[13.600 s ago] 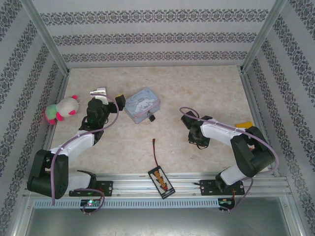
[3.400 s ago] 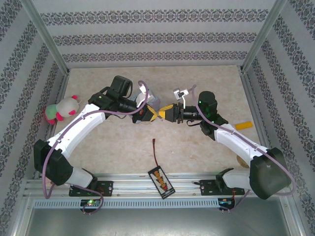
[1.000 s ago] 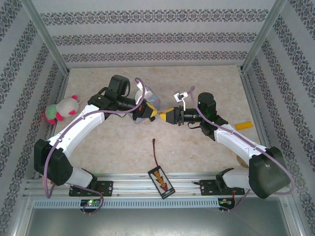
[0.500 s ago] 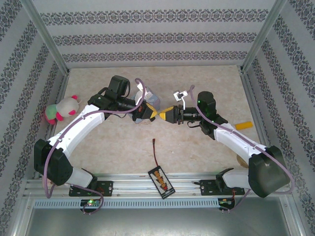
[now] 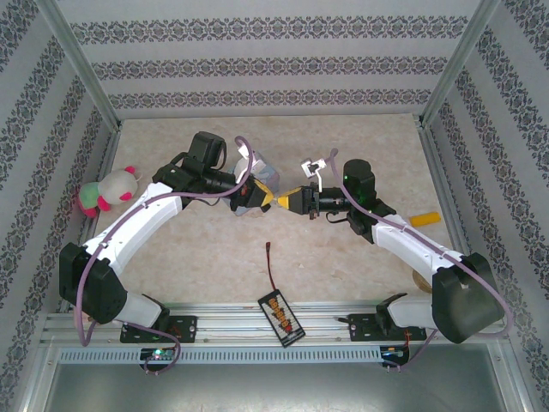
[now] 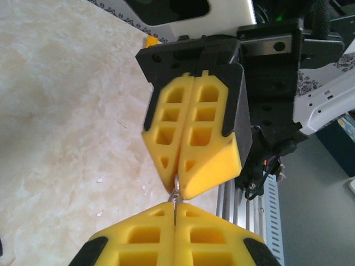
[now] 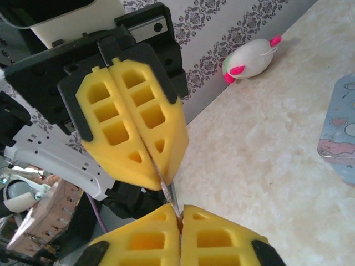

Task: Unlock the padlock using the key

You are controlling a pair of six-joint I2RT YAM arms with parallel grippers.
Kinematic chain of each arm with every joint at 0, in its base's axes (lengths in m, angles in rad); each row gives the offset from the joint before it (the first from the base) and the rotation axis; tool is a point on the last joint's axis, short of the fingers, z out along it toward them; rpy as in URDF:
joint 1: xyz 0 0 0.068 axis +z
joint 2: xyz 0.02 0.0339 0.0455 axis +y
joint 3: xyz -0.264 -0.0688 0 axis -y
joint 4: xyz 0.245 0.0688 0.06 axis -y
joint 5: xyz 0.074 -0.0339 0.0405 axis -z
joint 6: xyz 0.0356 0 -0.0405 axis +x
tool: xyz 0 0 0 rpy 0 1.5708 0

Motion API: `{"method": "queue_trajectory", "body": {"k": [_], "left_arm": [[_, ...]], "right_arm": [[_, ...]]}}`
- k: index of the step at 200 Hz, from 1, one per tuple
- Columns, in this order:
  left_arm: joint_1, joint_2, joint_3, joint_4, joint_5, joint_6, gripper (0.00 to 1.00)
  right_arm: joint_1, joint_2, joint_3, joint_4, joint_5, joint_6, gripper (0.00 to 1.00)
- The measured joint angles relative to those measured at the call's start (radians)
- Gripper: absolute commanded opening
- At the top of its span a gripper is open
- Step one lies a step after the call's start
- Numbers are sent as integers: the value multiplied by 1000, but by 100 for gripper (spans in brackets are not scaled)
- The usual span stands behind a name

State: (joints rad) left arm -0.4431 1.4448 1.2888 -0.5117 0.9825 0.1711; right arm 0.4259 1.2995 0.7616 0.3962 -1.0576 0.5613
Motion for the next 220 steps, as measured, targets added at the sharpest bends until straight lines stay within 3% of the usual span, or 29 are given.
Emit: {"method": "queue_trajectory", "body": {"k": [5, 15, 30, 42, 64, 85, 126, 177, 220], "left_arm": [[0, 0, 0, 0, 0, -5, 1], [0, 0, 0, 1, -2, -12, 13], [0, 0, -6, 19, -16, -34, 18], [0, -5, -19, 42, -35, -61, 46], [0, -29, -52, 103, -101, -122, 82], [0, -64, -87, 180, -190, -214, 100], [-14, -82, -158, 344, -417, -420, 99], [-185, -4, -248, 428, -778, -569, 100], [-251, 131, -258, 437, -967, -682, 95]], "right_arm": [[1, 0, 1, 0, 1, -3, 0], [2, 0, 1, 3, 2, -5, 0], [2, -2, 0, 3, 6, -5, 0], [-1, -5, -1, 2, 18, -5, 0], [-25, -31, -29, -5, 48, -3, 0], [-60, -65, -72, -26, 95, -3, 0], [-84, -124, -106, -170, 244, -27, 0], [-87, -182, -113, -352, 454, -73, 0], [-110, -187, -126, -447, 598, -98, 0]]}}
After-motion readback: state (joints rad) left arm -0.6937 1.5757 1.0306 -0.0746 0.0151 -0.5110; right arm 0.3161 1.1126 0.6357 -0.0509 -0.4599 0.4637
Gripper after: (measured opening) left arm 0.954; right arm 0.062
